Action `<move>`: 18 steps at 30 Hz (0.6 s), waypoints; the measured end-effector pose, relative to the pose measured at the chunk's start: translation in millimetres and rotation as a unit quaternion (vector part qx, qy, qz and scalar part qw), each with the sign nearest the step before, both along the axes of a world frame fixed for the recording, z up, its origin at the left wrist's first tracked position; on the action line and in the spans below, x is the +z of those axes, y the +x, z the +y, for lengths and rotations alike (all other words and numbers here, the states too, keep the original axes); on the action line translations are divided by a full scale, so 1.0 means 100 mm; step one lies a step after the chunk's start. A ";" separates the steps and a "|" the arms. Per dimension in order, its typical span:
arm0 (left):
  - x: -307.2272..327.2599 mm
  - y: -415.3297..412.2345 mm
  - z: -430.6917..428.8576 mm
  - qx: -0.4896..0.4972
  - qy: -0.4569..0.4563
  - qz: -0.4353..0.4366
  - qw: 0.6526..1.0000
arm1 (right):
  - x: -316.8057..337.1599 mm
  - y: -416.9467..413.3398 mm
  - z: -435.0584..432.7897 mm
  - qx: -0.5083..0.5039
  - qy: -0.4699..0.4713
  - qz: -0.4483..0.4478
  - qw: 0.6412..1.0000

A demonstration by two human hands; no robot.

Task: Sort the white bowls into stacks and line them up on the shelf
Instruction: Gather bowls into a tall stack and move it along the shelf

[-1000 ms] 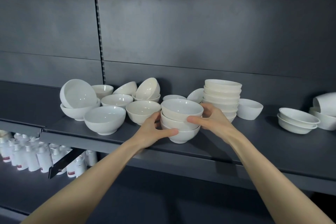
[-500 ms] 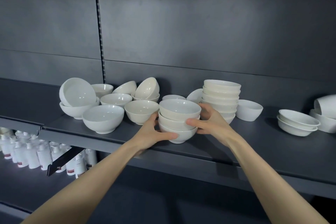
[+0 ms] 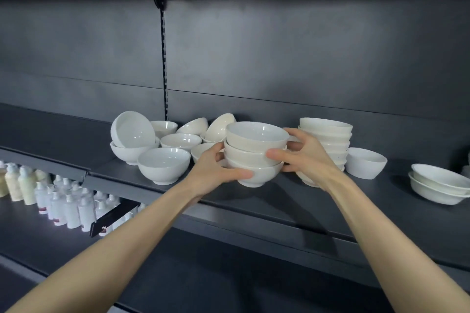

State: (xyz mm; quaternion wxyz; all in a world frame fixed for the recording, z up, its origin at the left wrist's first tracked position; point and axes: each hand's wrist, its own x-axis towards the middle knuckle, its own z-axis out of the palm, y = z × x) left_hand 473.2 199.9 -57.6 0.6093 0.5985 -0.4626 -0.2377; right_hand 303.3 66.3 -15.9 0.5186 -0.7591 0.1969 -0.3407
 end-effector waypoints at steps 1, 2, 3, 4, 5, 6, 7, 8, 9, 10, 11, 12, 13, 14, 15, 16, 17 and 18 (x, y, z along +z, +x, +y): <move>0.06 0.05 0.05 0.011 -0.004 -0.002 1.000 | 0.06 0.06 0.03 0.009 -0.003 -0.008 1.000; 0.12 0.11 0.10 0.020 -0.008 -0.007 1.000 | 0.12 0.12 0.07 0.016 -0.007 -0.013 1.000; 0.18 0.18 0.15 0.028 -0.012 -0.010 0.999 | 0.18 0.20 0.10 0.021 -0.012 -0.015 1.000; 0.24 0.26 0.19 0.035 -0.016 -0.011 0.999 | 0.23 0.29 0.13 0.025 -0.019 -0.014 0.999; 0.29 0.34 0.24 0.041 -0.020 -0.013 0.999 | 0.27 0.39 0.16 0.029 -0.026 -0.012 0.999; 0.33 0.43 0.29 0.048 -0.021 -0.018 0.998 | 0.31 0.50 0.20 0.034 -0.031 -0.011 0.999; 0.36 0.54 0.35 0.057 -0.019 -0.026 0.998 | 0.35 0.62 0.24 0.041 -0.034 -0.011 0.999; 0.39 0.65 0.41 0.070 -0.016 -0.034 0.997 | 0.38 0.75 0.28 0.049 -0.036 -0.013 0.998; 0.42 0.77 0.48 0.083 -0.012 -0.039 0.996 | 0.40 0.89 0.31 0.056 -0.036 -0.014 0.998; 0.44 0.90 0.55 0.095 -0.007 -0.044 0.994 | 0.41 1.03 0.36 0.062 -0.034 -0.016 0.997; 0.46 1.02 0.62 0.104 -0.002 -0.049 0.993 | 0.41 1.18 0.41 0.065 -0.031 -0.018 0.997; 0.48 1.15 0.68 0.107 0.003 -0.056 0.993 | 0.42 1.33 0.46 0.068 -0.029 -0.022 0.997; 0.50 1.29 0.74 0.109 0.007 -0.061 0.992 | 0.41 1.48 0.51 0.068 -0.029 -0.026 0.997; 0.52 1.44 0.80 0.110 0.010 -0.065 0.992 | 0.41 1.64 0.57 0.068 -0.028 -0.030 0.997; 0.54 1.59 0.87 0.112 0.014 -0.069 0.991 | 0.41 1.79 0.63 0.068 -0.027 -0.035 0.997; 0.56 1.76 0.93 0.115 0.019 -0.074 0.990 | 0.41 1.95 0.69 0.067 -0.024 -0.041 0.997; 0.58 1.93 0.98 0.116 0.024 -0.079 0.990 | 0.41 2.10 0.75 0.064 -0.022 -0.045 0.997; 0.59 2.09 1.02 0.117 0.032 -0.086 0.989 | 0.41 2.25 0.80 0.061 -0.021 -0.046 0.997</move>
